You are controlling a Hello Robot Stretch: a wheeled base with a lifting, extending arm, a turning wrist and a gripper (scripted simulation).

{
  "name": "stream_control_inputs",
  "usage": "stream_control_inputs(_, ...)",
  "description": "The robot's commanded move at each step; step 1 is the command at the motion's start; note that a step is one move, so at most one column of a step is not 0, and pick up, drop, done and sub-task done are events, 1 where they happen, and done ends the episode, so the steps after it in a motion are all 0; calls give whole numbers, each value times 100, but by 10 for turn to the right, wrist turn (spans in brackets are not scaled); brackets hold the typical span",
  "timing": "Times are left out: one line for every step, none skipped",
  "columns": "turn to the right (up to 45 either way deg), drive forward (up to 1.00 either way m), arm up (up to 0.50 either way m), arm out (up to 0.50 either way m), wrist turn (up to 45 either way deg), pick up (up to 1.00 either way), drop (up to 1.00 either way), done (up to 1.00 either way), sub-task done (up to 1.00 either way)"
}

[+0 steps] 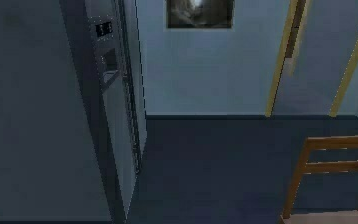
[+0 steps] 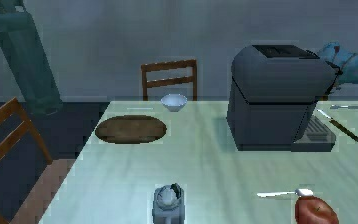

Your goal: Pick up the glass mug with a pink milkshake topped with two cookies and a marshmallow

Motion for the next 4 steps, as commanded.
stream_control_inputs(0,0,50,0,0,0,0,0,0)
stream_control_inputs(0,0,38,0,0,0,0,0,0)
stream_control_inputs(0,0,0,0,450,0,0,0,0)
stream_control_inputs(0,0,0,0,450,0,0,0,0)
